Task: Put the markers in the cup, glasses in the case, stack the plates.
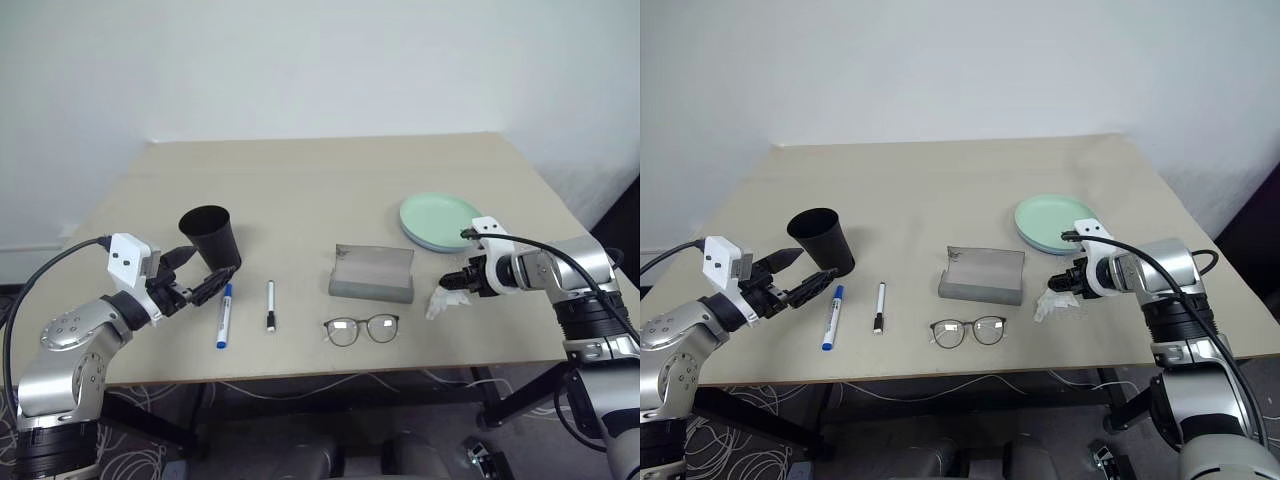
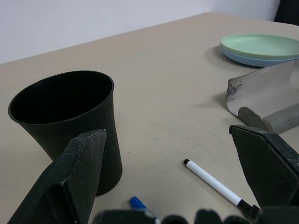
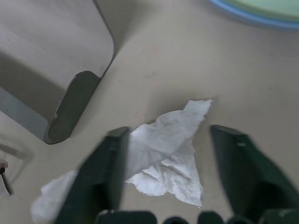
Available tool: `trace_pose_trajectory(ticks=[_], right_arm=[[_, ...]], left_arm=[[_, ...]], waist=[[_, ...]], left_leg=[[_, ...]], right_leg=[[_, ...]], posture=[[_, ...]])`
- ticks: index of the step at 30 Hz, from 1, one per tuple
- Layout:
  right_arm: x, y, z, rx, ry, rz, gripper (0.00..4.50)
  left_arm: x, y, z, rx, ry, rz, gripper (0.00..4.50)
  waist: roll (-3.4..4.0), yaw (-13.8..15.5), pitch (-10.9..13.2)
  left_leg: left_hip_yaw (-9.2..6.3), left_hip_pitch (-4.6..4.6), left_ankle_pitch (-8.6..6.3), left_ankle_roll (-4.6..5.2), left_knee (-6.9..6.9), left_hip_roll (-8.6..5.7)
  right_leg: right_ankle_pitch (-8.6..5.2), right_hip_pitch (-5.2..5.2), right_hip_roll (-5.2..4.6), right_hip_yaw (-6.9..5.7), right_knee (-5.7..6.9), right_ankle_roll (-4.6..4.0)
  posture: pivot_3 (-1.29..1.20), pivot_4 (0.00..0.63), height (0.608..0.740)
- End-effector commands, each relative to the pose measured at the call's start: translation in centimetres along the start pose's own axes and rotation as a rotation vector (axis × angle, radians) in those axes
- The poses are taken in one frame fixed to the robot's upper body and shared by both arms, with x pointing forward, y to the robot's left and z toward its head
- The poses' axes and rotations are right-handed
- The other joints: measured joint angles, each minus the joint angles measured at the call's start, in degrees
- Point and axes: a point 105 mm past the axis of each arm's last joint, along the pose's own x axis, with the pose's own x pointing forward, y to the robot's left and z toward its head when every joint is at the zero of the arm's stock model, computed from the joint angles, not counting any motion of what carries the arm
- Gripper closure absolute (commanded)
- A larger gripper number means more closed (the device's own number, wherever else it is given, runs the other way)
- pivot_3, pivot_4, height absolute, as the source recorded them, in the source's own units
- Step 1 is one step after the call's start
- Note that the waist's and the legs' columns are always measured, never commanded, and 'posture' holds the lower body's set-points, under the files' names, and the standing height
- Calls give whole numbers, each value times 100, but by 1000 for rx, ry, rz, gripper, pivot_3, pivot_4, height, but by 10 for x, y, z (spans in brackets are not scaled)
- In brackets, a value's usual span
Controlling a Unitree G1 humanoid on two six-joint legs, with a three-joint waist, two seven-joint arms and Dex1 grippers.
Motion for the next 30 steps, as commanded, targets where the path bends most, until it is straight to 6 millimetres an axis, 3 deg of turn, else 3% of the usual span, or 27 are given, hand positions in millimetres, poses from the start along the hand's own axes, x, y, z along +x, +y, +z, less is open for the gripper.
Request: trace_pose_trajectory(ticks=[1, 5, 10, 16, 26, 30], right_arm=[[-4, 4, 9, -31, -35, 7, 3127], [-3, 5, 8, -40, -23, 17, 4466], [-4, 7, 12, -63, -32, 27, 4466], [-16, 3, 34, -108, -100, 23, 4466], [-48, -6, 94, -156, -271, -7, 4466], [-59, -13, 126, -175, -393, -64, 4466]], left_arm=[[0, 2, 10, 44, -26, 6, 0], [0, 2, 10, 45, -26, 7, 0], [0, 2, 11, 46, -26, 8, 0], [1, 3, 11, 47, -27, 9, 0], [4, 5, 11, 48, -30, 12, 0], [5, 5, 12, 48, -33, 12, 0]], waist=[[0, 0, 0], [0, 0, 0], [0, 0, 0], [0, 0, 0], [1, -2, 1], [1, -2, 1]], left_leg=[[0, 0, 0, 0, 0, 0], [0, 0, 0, 0, 0, 0], [0, 0, 0, 0, 0, 0], [0, 0, 0, 0, 0, 0], [0, -2, 0, 0, -1, 0], [0, -3, 0, 0, -1, 0]], right_leg=[[0, 0, 0, 0, 0, 0], [0, 0, 0, 0, 0, 0], [0, 0, 0, 0, 0, 0], [0, 0, 0, -1, -1, 1], [0, -2, 0, -2, -2, 0], [14, -5, 0, -1, -2, -24]], posture=[[0, 0, 740], [0, 0, 740], [0, 0, 740], [0, 0, 740], [0, 0, 740], [0, 0, 740]])
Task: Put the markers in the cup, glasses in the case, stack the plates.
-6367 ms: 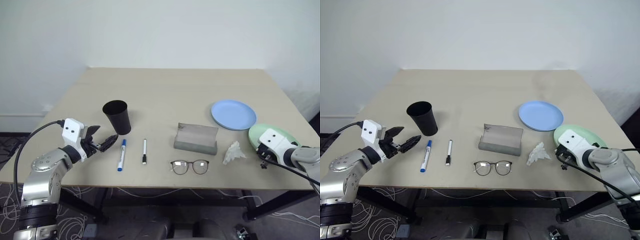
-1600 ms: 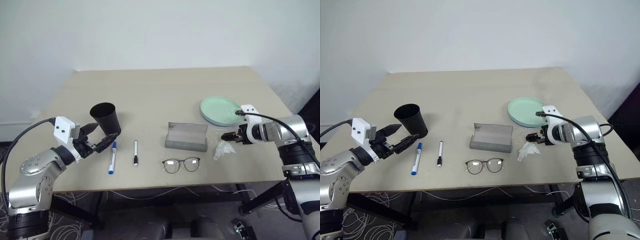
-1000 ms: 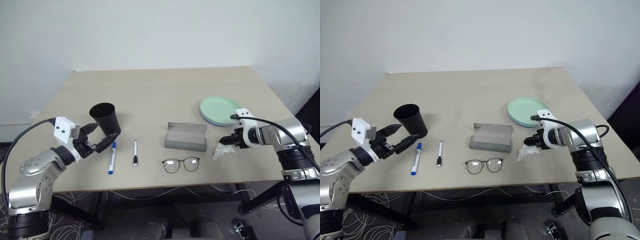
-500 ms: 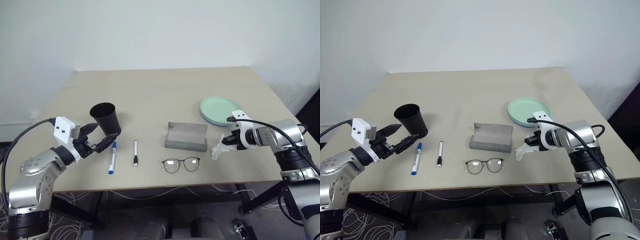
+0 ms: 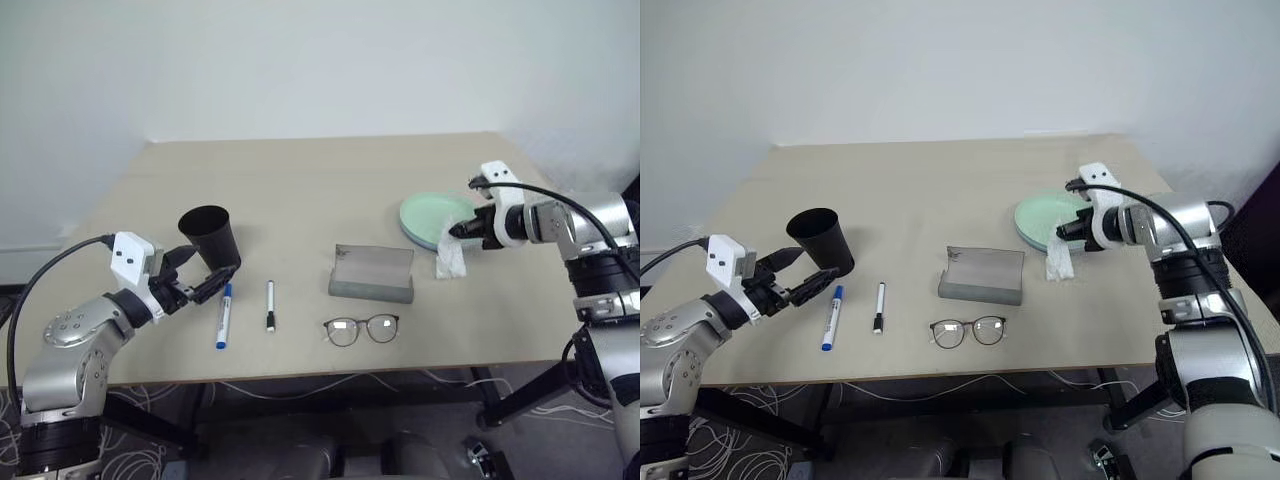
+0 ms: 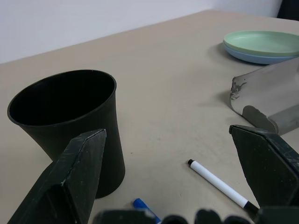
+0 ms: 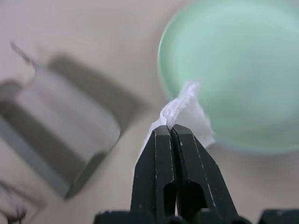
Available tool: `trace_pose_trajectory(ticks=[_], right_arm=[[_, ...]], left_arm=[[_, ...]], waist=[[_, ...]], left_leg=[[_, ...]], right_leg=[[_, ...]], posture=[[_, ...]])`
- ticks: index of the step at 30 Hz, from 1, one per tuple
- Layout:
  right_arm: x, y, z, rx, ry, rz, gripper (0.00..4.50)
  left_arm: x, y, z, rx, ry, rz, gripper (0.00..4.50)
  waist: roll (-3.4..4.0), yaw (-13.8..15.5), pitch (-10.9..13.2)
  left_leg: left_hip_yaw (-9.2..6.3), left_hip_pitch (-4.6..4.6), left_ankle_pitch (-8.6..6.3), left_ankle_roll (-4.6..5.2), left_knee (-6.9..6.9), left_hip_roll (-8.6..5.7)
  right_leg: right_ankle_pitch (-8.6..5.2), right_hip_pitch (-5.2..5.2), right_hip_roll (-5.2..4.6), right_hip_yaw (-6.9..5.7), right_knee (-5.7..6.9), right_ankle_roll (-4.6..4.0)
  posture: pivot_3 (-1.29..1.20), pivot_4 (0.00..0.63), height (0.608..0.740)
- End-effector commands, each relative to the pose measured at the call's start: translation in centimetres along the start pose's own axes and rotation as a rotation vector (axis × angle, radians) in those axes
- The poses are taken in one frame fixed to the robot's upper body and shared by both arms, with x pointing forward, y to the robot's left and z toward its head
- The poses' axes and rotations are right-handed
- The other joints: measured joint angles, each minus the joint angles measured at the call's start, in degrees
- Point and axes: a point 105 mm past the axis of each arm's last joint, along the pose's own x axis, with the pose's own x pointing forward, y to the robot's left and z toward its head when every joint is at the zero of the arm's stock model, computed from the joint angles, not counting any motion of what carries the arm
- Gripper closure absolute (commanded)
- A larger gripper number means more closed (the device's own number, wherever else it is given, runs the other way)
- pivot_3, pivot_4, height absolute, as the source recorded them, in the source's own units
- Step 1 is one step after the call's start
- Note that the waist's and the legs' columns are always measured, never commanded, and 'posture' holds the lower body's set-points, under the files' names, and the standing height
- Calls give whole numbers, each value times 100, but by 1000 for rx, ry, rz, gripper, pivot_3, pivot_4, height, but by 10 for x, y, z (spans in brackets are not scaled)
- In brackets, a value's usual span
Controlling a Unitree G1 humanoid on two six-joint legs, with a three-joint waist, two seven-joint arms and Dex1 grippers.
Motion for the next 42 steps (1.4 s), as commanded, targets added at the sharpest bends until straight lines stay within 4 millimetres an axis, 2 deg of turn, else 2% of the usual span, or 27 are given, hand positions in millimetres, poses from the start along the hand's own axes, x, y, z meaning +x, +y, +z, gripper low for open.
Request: trace_pose_trajectory(ticks=[1, 4, 7, 11, 15, 18, 27, 28, 29, 31, 36, 40, 42], right_arm=[[-10, -11, 39, -48, -150, -64, 4466], [-8, -20, 61, -45, -268, -133, 4466], [-3, -26, 69, -31, -326, -169, 4466], [12, -36, 62, -87, -325, -277, 4466], [38, -24, 46, -109, -321, -245, 4466], [50, -21, 37, -139, -323, -253, 4466], [60, -20, 26, -168, -325, -286, 4466], [60, -20, 25, -175, -326, -287, 4072], [60, -21, 26, -181, -329, -290, 3921], [59, -21, 27, -186, -334, -294, 3278], [55, -24, 29, -199, -338, -304, 1499], [45, -24, 44, -240, -370, -288, 86], [43, -14, 50, -270, -375, -191, 37]], left_arm=[[1, 3, 12, 38, -35, 7, 0], [1, 3, 13, 40, -38, 9, 0], [0, 3, 13, 41, -39, 10, 0], [-1, 3, 14, 43, -40, 13, 0], [-2, 4, 15, 45, -42, 16, 0], [-1, 4, 16, 46, -44, 16, 0], [-2, 4, 17, 48, -48, 23, 0], [-2, 4, 17, 47, -48, 24, 0], [-2, 4, 17, 47, -48, 26, 0], [-2, 4, 17, 47, -49, 28, 0], [-2, 4, 16, 46, -49, 28, 0], [-1, 4, 17, 48, -48, 24, 0], [0, 2, 17, 52, -44, 13, 0]], waist=[[0, 0, 0], [0, -9, 0], [0, -13, 0], [0, -11, -1], [2, -40, 0], [3, -60, -1], [5, -57, -1], [5, -58, -1], [5, -58, -1], [6, -58, -2], [6, -58, -2], [7, -56, -2], [7, -57, -1]], left_leg=[[0, 0, 0, 0, -1, 0], [0, 1, 0, -1, -3, 0], [0, 2, 1, -2, -4, 0], [0, 3, 2, -3, -9, 0], [1, 3, 6, -9, -10, -1], [1, 5, 16, -27, -12, -1], [1, 7, 21, -35, -12, -1], [1, 8, 21, -34, -12, -1], [1, 9, 20, -34, -12, -1], [1, 10, 19, -32, -12, -1], [1, 11, 19, -33, -12, -1], [1, 12, 17, -28, -12, -1], [0, 12, 17, -28, -12, -1]], right_leg=[[2, 0, 0, 0, 0, -3], [2, 0, 1, 0, 0, -4], [3, 0, 3, 2, 0, -5], [4, -2, 4, 3, -1, -7], [5, -1, 7, 9, 0, -9], [5, -2, 11, 15, 6, -11], [7, -2, 19, 21, 9, -14], [7, -2, 20, 22, 9, -15], [7, -2, 21, 22, 9, -15], [7, -1, 22, 23, 10, -15], [7, -2, 23, 25, 13, -16], [8, -1, 23, 25, 14, -17], [8, -1, 23, 24, 13, -17]], posture=[[0, 0, 740], [0, 0, 740], [0, 0, 740], [0, 0, 740], [0, 0, 740], [0, 0, 740], [0, 0, 740], [0, 0, 740], [0, 0, 740], [0, 0, 740], [0, 0, 740], [0, 0, 740], [0, 0, 740]])
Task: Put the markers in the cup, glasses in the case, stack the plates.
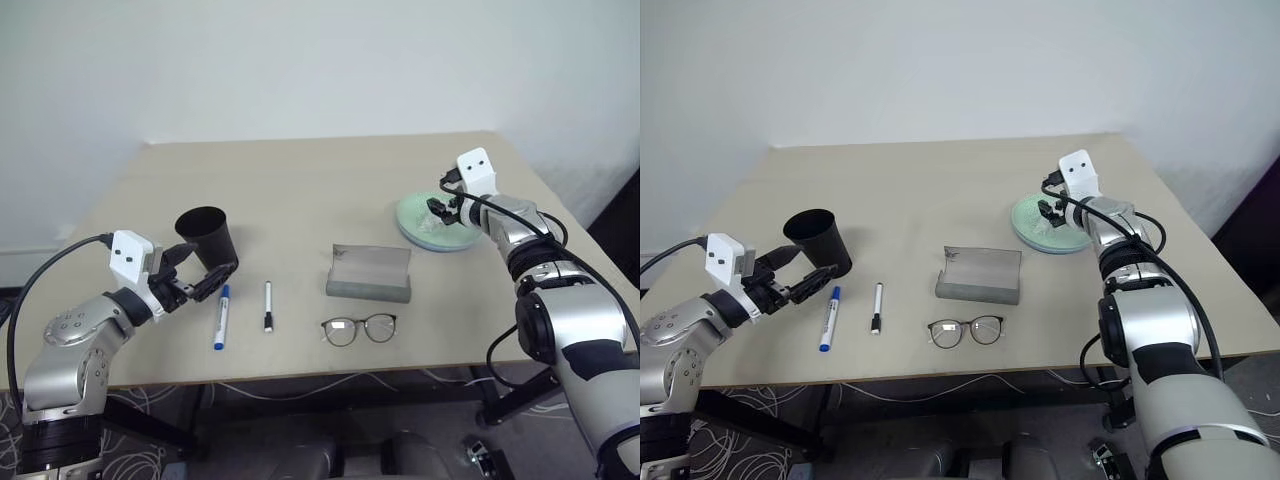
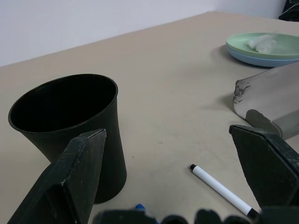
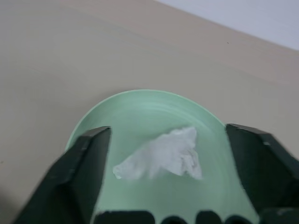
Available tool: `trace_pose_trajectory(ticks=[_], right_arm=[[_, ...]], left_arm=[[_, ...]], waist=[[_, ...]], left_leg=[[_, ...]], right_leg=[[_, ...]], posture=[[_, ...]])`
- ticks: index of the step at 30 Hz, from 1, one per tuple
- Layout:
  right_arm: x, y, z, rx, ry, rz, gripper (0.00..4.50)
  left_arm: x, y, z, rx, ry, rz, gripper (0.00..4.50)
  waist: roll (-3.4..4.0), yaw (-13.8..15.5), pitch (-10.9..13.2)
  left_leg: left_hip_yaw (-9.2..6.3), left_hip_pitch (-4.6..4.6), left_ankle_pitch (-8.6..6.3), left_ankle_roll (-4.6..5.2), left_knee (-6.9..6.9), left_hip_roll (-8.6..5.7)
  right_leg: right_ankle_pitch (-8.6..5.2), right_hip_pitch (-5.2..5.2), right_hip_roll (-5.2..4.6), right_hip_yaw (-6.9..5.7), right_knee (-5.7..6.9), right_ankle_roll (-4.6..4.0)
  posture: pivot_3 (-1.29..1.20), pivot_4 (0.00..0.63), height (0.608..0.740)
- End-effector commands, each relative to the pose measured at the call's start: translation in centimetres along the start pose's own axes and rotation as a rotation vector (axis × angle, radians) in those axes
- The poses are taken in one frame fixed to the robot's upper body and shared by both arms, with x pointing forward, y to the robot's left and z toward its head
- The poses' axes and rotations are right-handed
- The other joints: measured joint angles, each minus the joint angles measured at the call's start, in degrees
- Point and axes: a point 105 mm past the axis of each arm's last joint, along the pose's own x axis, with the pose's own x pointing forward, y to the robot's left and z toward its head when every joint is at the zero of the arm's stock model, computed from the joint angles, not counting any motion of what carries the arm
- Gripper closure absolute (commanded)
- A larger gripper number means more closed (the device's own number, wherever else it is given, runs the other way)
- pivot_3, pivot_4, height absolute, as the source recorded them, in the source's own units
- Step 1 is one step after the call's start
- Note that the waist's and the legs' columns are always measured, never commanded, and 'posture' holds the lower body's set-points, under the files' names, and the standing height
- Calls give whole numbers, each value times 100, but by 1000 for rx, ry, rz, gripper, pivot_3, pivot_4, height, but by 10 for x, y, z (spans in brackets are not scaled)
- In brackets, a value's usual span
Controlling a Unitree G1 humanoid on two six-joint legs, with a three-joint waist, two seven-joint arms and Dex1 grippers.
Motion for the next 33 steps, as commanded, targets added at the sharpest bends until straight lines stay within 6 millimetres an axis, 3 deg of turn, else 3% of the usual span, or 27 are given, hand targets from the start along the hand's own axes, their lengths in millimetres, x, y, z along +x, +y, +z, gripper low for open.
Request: trace_pose_trajectory(ticks=[1, 5, 14, 23, 33], right_arm=[[-11, 4, 47, -79, -128, 137, 37], [-33, 22, 48, -196, -160, 350, 37], [-79, 48, 25, -309, -139, 574, 37], [-104, 75, 18, -336, -138, 748, 37], [-105, 75, 13, -350, -120, 762, 37]], left_arm=[[0, -2, 17, 59, -39, -14, 0], [1, -3, 16, 73, -20, -31, 0], [18, -25, 15, 92, -4, -155, 0], [62, -80, 11, 106, 85, -430, 0], [99, -144, 7, 233, 148, -748, 0]], waist=[[2, -3, 1], [1, -1, -1], [2, 50, 0], [-2, 58, 0], [-7, 58, 1]], left_leg=[[0, 0, -1, 1, 0, 0], [-1, 0, -8, 10, 0, 1], [-5, -4, -12, 13, 10, 2], [-5, -4, -12, 13, 21, 4], [-5, -15, -12, 14, 27, 3]], right_leg=[[0, 1, 0, 0, 0, 0], [-1, 1, 0, -1, 0, 1], [-9, 7, -8, -13, -4, 16], [-18, 14, -11, -19, 0, 34], [-11, 8, -13, -20, -4, 26]], posture=[[0, 0, 740], [0, 0, 740], [0, 0, 740], [0, 0, 740], [0, 0, 740]])
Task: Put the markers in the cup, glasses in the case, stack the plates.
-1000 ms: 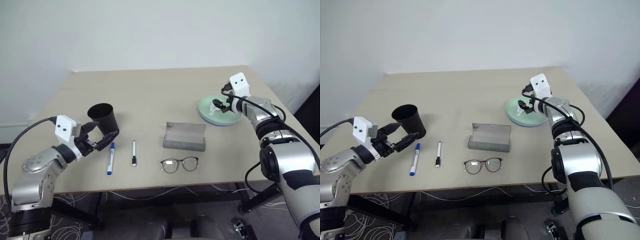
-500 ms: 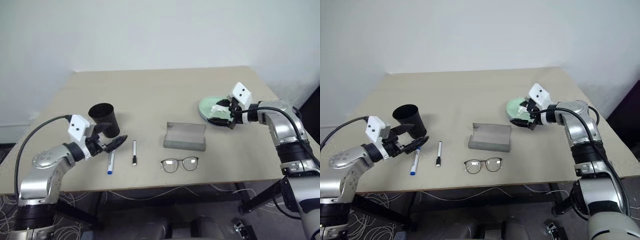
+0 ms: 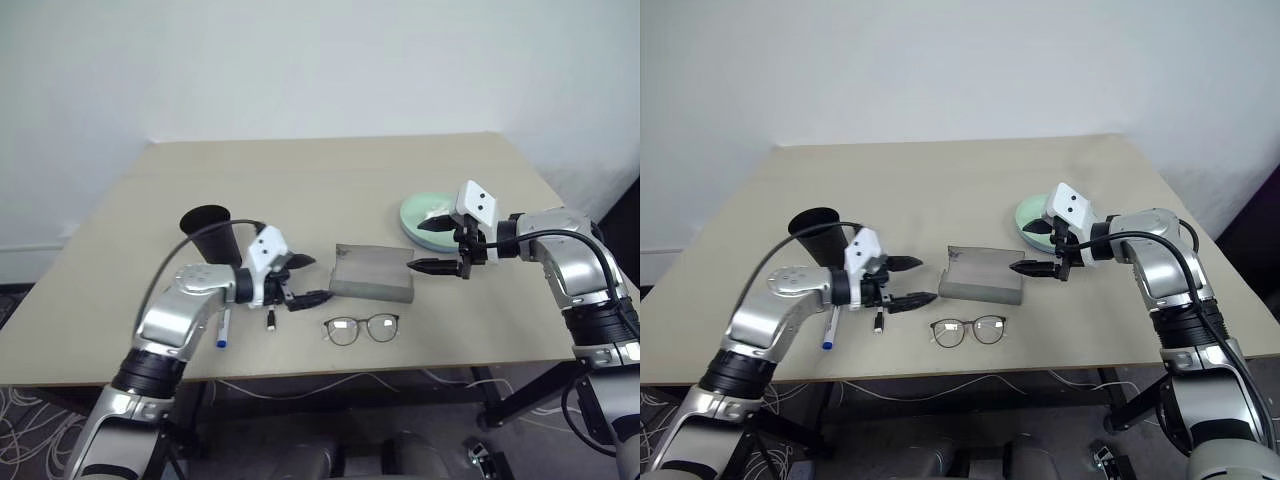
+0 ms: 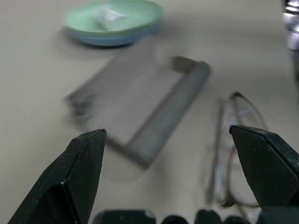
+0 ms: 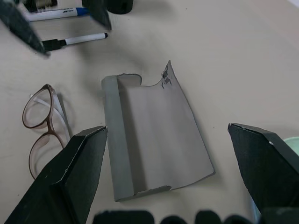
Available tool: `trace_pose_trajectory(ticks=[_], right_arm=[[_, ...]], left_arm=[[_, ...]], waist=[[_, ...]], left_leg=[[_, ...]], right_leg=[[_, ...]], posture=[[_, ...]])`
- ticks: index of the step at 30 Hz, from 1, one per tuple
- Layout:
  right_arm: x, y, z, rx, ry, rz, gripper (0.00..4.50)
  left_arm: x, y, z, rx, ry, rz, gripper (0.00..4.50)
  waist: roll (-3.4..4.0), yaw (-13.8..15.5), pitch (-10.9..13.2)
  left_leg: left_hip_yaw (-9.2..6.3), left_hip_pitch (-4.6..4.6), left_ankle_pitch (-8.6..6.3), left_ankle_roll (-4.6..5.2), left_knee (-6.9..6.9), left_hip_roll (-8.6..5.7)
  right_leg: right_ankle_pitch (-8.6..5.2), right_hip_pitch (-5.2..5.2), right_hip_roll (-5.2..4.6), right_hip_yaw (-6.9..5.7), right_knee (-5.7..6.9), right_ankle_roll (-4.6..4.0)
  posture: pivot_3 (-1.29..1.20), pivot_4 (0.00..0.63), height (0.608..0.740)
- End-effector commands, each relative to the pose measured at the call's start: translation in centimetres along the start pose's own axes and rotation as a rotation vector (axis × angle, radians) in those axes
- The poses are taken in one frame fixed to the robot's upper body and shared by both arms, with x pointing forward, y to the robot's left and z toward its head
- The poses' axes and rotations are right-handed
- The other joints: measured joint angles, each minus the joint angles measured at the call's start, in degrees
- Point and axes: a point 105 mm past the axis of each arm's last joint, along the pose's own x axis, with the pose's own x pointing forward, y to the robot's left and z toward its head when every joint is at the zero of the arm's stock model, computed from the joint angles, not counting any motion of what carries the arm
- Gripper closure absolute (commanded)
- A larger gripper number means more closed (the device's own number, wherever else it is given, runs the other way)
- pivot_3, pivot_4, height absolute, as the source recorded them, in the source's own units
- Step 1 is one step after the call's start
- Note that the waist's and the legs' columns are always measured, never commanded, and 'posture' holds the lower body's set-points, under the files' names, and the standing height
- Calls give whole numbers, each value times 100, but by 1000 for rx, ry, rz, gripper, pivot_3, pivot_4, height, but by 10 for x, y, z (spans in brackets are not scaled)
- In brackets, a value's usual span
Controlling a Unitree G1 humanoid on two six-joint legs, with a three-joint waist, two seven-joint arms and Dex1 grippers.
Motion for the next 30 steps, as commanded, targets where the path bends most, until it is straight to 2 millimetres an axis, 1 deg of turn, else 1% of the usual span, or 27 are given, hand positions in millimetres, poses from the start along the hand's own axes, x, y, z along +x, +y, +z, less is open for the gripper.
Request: trace_pose_trajectory(ticks=[1, 5, 7, 10, 14, 21, 24, 30], right_arm=[[-6, -3, 12, -47, -19, -15, 37], [-6, -2, 11, -44, -18, -16, 37], [-6, -1, 10, -41, -17, -17, 37], [-7, 0, 8, -36, -10, -24, 37], [-8, -2, 8, -31, -8, -39, 37], [-8, -2, 8, -28, -7, -47, 37], [-7, -2, 8, -28, -8, -50, 0], [-6, -3, 9, -27, -10, -54, 0]], left_arm=[[15, -9, 15, 109, 12, -90, 0], [31, -15, 15, 143, 35, -149, 0], [37, -15, 16, 148, 37, -159, 0], [46, -20, 16, 168, 50, -210, 0], [50, -21, 11, 195, 76, -234, 0], [55, -28, 4, 224, 102, -283, 0], [57, -30, 3, 228, 103, -293, 554], [59, -33, -2, 233, 118, -304, 2775]], waist=[[0, -2, 0], [-1, -1, 0], [-1, 7, 1], [-1, 6, 1], [-1, 4, 0], [-1, 7, 0], [0, 5, 0], [0, 7, 0]], left_leg=[[0, -2, 0, 0, 0, 0], [0, -2, 0, 0, 1, 0], [0, -3, 0, 1, 3, 0], [-2, -6, 0, 1, 10, 0], [-2, -12, -1, 4, 20, 0], [-3, -30, -1, 6, 37, 0], [-6, -49, -3, 8, 61, 0], [-5, -54, -8, 19, 83, 0]], right_leg=[[0, -2, 0, 0, 0, 0], [-2, -1, -1, -1, 0, 3], [-2, -1, -1, -2, 0, 4], [-4, -2, 0, -3, 2, 12], [-1, -2, 0, -3, 0, 18], [9, -12, 2, -5, 1, 18], [17, -21, 6, -5, 1, 21], [22, -13, 7, -5, 0, 43]], posture=[[0, 0, 740], [0, 0, 740], [0, 0, 740], [0, 0, 740], [0, 0, 740], [0, 0, 740], [0, 0, 740], [0, 0, 740]])
